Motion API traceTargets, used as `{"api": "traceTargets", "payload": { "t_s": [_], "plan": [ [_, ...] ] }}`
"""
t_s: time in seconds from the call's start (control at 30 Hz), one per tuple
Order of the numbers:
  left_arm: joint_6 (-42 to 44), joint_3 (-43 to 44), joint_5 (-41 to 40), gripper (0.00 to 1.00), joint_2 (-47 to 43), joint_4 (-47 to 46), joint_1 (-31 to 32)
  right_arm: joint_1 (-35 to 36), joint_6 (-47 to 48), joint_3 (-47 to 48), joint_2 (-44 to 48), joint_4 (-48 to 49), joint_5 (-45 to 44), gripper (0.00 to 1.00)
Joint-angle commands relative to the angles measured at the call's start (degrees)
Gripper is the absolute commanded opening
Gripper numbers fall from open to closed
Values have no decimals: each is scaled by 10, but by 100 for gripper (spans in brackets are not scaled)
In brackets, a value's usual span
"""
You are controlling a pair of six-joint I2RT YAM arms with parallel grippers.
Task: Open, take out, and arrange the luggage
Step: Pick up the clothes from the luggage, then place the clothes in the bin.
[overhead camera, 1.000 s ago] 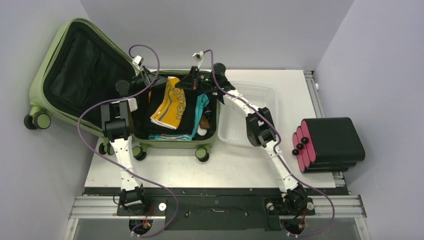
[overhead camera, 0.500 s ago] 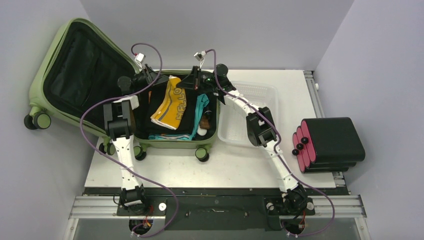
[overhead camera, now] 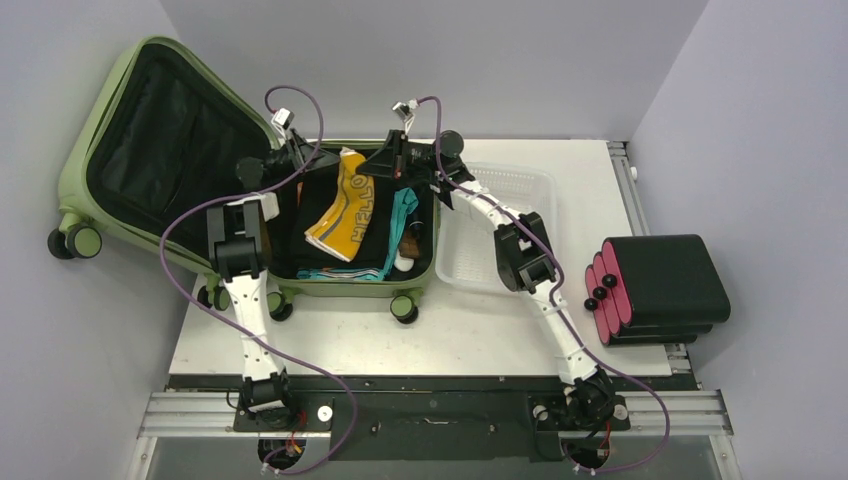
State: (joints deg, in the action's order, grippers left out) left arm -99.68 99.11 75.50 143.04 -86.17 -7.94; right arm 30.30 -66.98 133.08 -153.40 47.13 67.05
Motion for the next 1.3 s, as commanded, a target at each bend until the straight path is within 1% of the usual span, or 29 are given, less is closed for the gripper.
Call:
{"api": "traceTargets", "payload": {
  "t_s": [0.0, 0.07, 0.13, 0.17, 0.2, 0.23, 0.27, 0.3, 0.33, 0.37, 0.4, 0.43, 0.47, 0.53, 0.67, 0.87, 0.97, 1.0, 1.07, 1.13, 1.17, 1.27],
  "plan": [
    [10, -79, -2, 76, 23, -83, 0, -3, 6, -9, 70, 33, 16, 0],
    [14, -89, -9, 77, 3, -83, -4, -3, 29, -10, 82, -4, 16, 0],
    [13, -98, -20, 77, -13, -84, -9, -3, 67, -8, 95, -64, 12, 0],
    [14, -101, -22, 77, -20, -84, -12, -3, 103, -8, 106, -118, 5, 0],
    [16, -106, -26, 77, -32, -84, -13, -3, 125, -6, 113, -152, -1, 0],
    [17, -110, -29, 77, -39, -84, -14, -3, 175, -4, 127, -226, -14, 0],
    [19, -117, -34, 77, -54, -84, -16, -4, 210, 7, 133, -277, -25, 0],
    [20, -121, -37, 77, -60, -83, -17, -4, 285, 13, 147, -385, -52, 0],
    [20, -129, -43, 77, -74, -83, -19, -4, 321, 23, 154, -435, -65, 0],
    [22, -137, -47, 76, -81, -82, -21, -5, 384, 30, 167, -529, -94, 0],
    [24, -141, -54, 76, -95, -78, -24, -6, 410, 34, 182, -597, -109, 0],
    [32, -149, -60, 76, -111, -72, -25, -7, 459, 33, 190, -626, -140, 0],
    [37, -154, -63, 76, -120, -59, -28, -8, 509, 33, 207, -687, -158, 0],
    [62, -172, -72, 77, -147, -35, -31, -9, 570, 17, 241, -750, -221, 0],
    [105, -201, -83, 77, -200, 6, -35, -9, 655, -43, 319, -819, -288, 0],
    [99, -228, -84, 78, -248, 1, -37, -13, 725, -112, 418, -863, -324, 0],
    [101, -250, -82, 78, -273, 0, -37, -30, 749, -132, 436, -892, -334, 0],
    [104, -255, -81, 78, -279, -1, -37, -36, 757, -141, 444, -892, -336, 0],
    [106, -280, -77, 78, -294, -4, -38, -61, 765, -216, 457, -876, -340, 0],
    [107, -296, -74, 78, -307, -10, -38, -91, 768, -263, 465, -850, -341, 0],
    [107, -302, -72, 78, -315, -12, -39, -111, 771, -277, 466, -840, -341, 0],
    [106, -325, -67, 78, -327, -22, -41, -143, 792, -332, 465, -838, -338, 0]
  ]
}}
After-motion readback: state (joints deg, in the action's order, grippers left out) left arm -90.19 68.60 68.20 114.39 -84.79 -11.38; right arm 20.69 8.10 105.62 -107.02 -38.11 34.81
